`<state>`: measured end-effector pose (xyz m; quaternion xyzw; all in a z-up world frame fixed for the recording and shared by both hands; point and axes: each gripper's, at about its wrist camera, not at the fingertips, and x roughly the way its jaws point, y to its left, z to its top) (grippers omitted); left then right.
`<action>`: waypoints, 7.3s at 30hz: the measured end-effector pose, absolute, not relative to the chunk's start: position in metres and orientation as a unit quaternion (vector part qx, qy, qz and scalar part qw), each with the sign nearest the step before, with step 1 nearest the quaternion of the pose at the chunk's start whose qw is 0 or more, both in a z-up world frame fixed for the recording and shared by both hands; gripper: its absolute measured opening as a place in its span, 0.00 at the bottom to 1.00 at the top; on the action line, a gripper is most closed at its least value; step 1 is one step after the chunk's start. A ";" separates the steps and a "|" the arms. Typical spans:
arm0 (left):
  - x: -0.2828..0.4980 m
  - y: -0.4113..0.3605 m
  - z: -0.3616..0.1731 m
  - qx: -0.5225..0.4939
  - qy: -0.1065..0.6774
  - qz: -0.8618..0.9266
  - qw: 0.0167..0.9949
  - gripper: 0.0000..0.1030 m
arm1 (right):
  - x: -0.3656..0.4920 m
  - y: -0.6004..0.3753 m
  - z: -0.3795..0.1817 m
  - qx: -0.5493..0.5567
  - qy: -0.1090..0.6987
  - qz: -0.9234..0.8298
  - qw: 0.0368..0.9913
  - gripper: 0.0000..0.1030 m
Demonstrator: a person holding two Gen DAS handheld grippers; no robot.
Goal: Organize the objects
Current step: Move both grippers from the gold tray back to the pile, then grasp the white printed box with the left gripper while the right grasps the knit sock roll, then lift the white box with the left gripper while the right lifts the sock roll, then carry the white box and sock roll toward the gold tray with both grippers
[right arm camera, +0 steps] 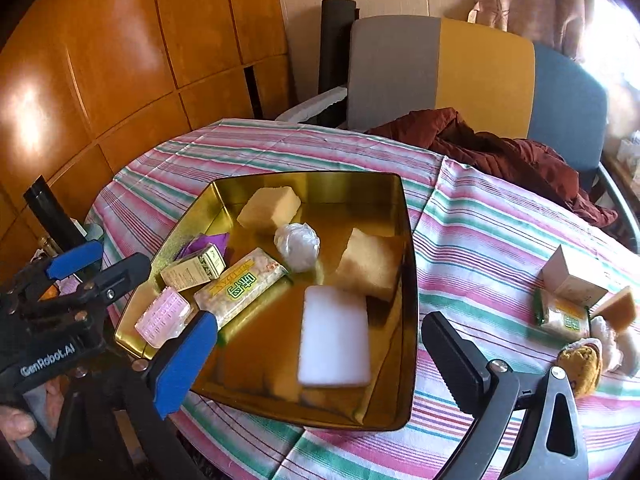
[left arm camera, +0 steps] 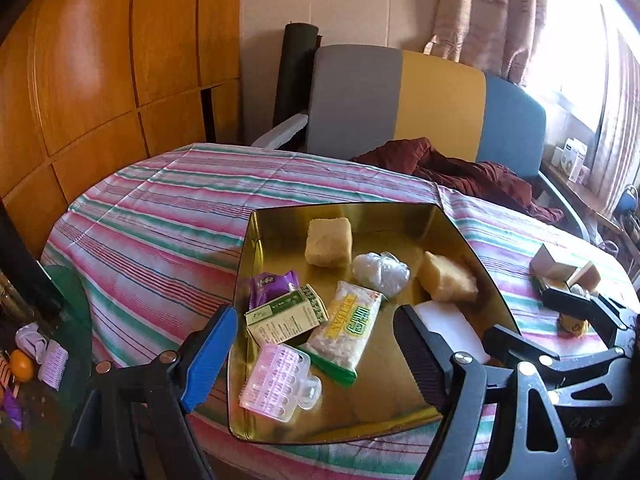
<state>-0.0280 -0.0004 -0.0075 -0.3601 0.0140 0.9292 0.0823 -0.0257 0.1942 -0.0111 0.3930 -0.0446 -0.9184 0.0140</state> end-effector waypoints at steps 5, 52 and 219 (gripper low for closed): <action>-0.023 0.007 -0.007 -0.360 0.022 0.928 0.096 0.79 | -0.020 0.200 -0.008 0.388 -0.049 -0.920 0.001 1.00; -0.008 0.134 -0.012 -0.388 0.130 0.882 0.233 0.79 | 0.057 0.442 0.018 0.353 -0.125 -0.889 -0.261 1.00; -0.094 -0.068 -0.008 -0.410 -0.195 0.880 0.137 0.49 | -0.032 0.202 -0.013 0.433 -0.062 -0.896 0.083 0.66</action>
